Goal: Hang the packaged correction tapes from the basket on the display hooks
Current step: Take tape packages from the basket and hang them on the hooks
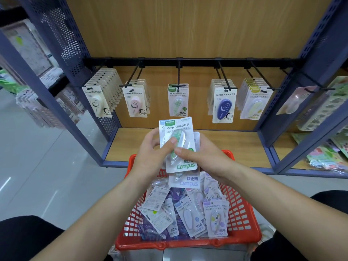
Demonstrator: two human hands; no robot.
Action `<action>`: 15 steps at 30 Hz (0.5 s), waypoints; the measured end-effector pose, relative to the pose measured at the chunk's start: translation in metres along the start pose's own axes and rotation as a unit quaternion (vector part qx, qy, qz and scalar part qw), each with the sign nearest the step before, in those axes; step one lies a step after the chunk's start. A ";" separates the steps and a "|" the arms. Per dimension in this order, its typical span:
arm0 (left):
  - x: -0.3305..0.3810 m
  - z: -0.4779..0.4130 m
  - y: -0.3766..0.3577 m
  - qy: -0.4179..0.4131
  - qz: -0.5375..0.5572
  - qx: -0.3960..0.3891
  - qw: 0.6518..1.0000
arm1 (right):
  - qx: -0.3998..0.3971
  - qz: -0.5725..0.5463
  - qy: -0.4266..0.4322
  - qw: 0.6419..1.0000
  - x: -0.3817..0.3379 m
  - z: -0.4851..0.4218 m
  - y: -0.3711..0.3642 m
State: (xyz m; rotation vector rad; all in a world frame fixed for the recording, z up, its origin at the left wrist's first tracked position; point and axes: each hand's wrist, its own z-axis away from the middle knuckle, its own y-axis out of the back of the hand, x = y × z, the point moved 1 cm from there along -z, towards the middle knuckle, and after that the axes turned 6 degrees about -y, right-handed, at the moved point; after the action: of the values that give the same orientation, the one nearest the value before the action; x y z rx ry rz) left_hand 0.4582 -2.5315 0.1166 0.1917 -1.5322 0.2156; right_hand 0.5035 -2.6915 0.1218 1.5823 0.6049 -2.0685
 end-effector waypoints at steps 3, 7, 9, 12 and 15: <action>0.003 0.000 0.000 -0.001 0.047 -0.019 0.999 | 0.039 -0.008 -0.001 0.999 0.004 -0.001 0.004; 0.004 0.000 0.004 -0.012 0.064 -0.044 0.997 | 0.086 -0.015 0.012 0.996 0.008 -0.004 0.007; 0.004 0.000 0.005 -0.022 0.057 -0.058 0.996 | 0.108 -0.013 0.021 0.994 0.010 -0.005 0.008; 0.005 0.004 0.004 -0.039 0.043 -0.081 0.995 | 0.131 -0.025 0.026 0.991 0.010 -0.008 0.008; 0.004 0.006 0.002 -0.045 0.028 -0.102 0.993 | 0.166 -0.040 0.020 0.985 0.010 -0.010 0.009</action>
State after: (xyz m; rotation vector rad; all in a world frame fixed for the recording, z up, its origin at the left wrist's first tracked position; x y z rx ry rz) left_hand 0.4519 -2.5308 0.1204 -0.0039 -1.6387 0.0943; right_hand 0.5138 -2.6934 0.1097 1.8101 0.3547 -2.2954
